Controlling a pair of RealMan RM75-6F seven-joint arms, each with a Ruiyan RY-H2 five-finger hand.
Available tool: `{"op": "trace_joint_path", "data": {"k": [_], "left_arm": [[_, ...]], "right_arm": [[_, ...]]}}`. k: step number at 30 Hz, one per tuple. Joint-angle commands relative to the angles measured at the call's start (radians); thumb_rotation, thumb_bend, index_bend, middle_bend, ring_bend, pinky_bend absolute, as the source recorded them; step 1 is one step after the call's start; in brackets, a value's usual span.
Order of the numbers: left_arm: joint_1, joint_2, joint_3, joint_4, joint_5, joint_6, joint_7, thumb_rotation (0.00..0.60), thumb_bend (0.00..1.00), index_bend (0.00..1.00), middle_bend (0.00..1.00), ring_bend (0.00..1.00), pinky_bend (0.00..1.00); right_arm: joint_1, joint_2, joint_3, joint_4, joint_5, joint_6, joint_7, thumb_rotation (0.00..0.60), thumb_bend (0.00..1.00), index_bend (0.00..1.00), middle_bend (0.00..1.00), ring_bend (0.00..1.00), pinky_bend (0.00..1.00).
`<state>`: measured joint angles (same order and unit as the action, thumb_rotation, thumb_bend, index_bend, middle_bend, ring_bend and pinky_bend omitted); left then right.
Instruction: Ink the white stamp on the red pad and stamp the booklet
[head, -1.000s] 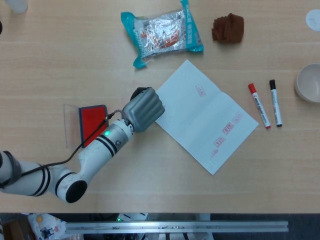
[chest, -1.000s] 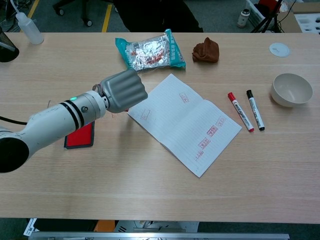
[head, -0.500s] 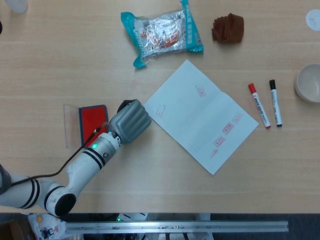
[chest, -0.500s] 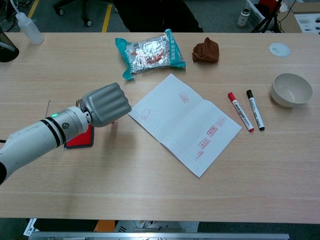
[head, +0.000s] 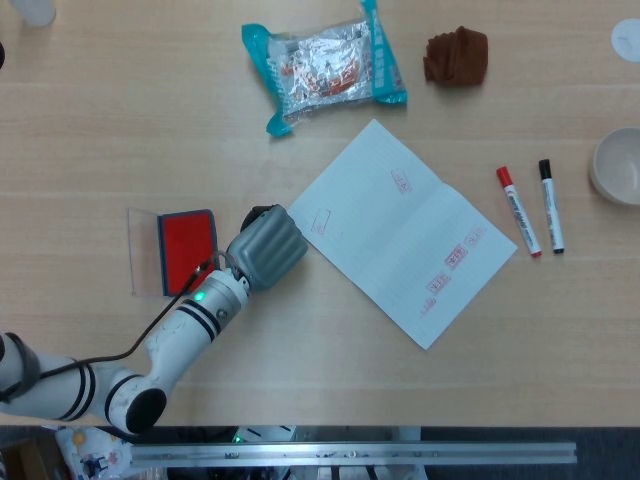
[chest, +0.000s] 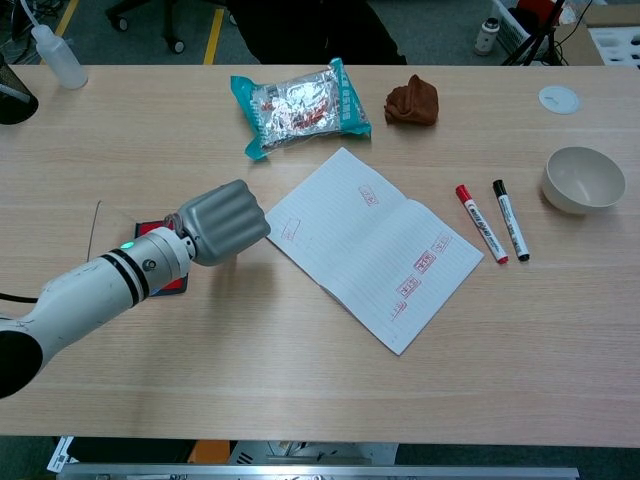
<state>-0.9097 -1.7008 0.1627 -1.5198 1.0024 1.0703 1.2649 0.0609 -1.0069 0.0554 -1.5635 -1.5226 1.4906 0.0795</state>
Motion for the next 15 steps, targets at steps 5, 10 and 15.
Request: {"op": "trace_joint_path", "data": {"k": [5,10,15], "left_arm": [[0.009,-0.007,-0.012,0.016,-0.015,-0.011,0.011,0.600,0.27,0.56,1.00,1.00,1.00],[0.007,0.000,-0.020,0.012,-0.022,-0.020,0.021,0.600,0.27,0.55,1.00,1.00,1.00],[0.002,0.014,-0.031,0.000,-0.028,-0.030,0.026,0.600,0.27,0.53,1.00,1.00,1.00]], "right_arm": [[0.000,-0.003,0.001,0.002,0.001,0.000,0.001,0.600,0.20,0.24,0.36,0.29,0.30],[0.000,-0.006,0.001,0.003,0.001,0.001,0.000,0.600,0.20,0.24,0.36,0.29,0.30],[-0.002,-0.006,0.001,0.001,0.002,0.004,-0.002,0.600,0.20,0.24,0.36,0.29,0.30]]}}
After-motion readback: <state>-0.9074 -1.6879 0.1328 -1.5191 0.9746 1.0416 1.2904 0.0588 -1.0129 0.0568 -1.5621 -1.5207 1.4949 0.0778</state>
